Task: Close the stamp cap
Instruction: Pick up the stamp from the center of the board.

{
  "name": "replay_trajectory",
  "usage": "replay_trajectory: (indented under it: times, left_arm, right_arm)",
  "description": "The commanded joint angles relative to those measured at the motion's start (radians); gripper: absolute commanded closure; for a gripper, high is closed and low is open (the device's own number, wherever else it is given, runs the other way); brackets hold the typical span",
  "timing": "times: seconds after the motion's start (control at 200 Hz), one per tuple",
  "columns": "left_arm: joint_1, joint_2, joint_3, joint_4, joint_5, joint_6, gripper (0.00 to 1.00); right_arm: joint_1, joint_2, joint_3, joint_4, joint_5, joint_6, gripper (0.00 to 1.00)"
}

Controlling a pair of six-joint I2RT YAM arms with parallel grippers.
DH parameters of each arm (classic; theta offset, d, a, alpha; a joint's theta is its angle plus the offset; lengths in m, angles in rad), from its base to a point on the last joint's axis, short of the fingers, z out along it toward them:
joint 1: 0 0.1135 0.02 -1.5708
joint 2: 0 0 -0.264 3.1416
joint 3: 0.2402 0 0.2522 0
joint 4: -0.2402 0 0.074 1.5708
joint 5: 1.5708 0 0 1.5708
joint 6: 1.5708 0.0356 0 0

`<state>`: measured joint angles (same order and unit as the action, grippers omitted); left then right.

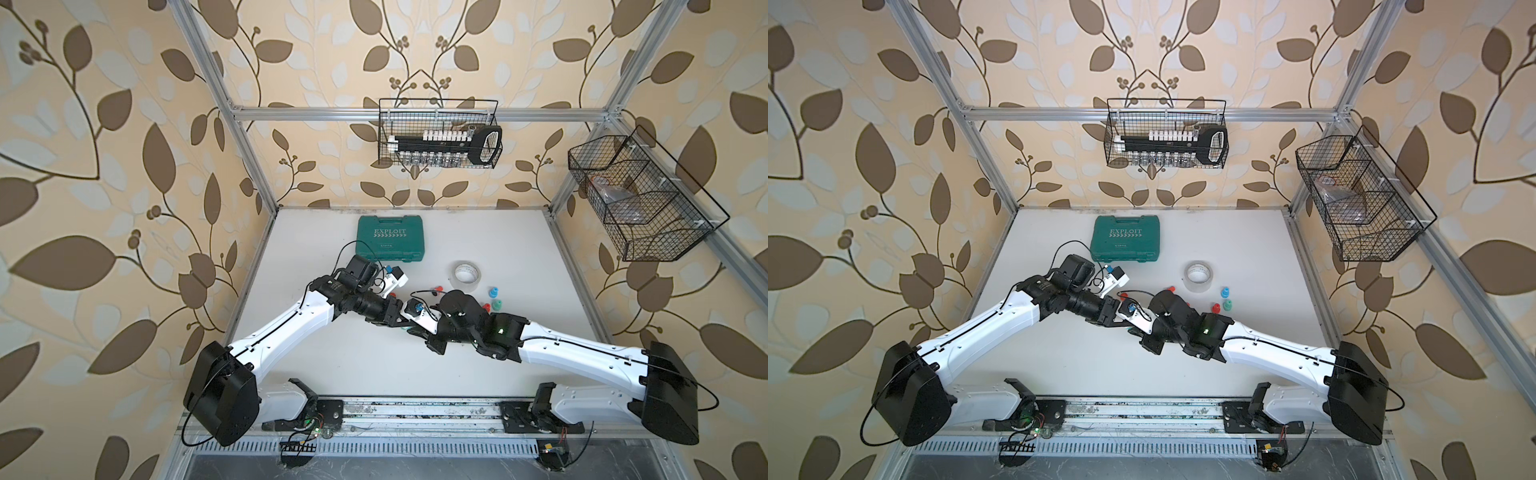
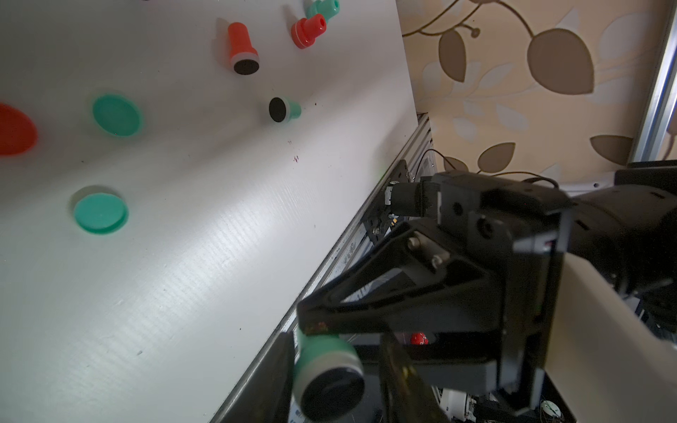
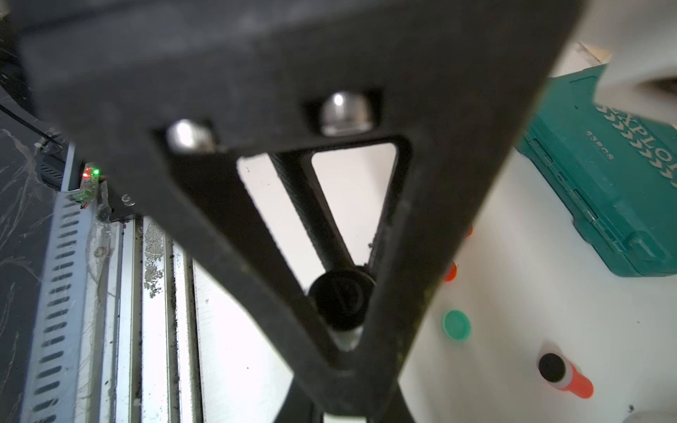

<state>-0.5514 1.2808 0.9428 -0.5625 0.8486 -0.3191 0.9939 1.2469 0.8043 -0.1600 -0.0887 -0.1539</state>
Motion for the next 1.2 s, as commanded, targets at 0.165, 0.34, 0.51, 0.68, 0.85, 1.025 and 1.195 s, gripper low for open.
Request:
replay_trajectory:
  times: [0.165, 0.34, 0.51, 0.68, 0.85, 1.025, 1.195]
  left_arm:
    - [-0.011, 0.000, 0.015, -0.005, 0.000, 0.011, 0.61]
    - [-0.011, -0.001, 0.014, -0.006, 0.001, 0.011, 0.66]
    - [-0.013, -0.007, 0.016, -0.005, 0.003, 0.012, 0.73]
    - [-0.013, -0.043, 0.011, 0.048, 0.061, -0.053, 0.76]
    - [-0.019, -0.112, 0.110, 0.050, 0.083, -0.152, 0.78]
    - [-0.031, -0.184, 0.247, 0.081, 0.093, -0.282, 0.78]
    - [-0.060, -0.229, 0.352, 0.129, 0.102, -0.385, 0.79]
  right_arm:
    - [0.011, -0.015, 0.025, 0.013, 0.061, 0.003, 1.00]
    - [0.011, -0.026, 0.019, 0.012, 0.044, 0.003, 1.00]
    - [0.013, -0.031, 0.022, 0.010, 0.045, 0.008, 1.00]
    - [0.015, -0.089, 0.044, -0.021, 0.062, 0.014, 0.82]
    - [0.016, -0.254, 0.048, -0.026, 0.037, 0.032, 0.67]
    - [0.015, -0.446, 0.018, 0.091, -0.019, 0.063, 0.63]
    - [0.015, -0.524, 0.055, 0.189, -0.043, 0.054, 0.60]
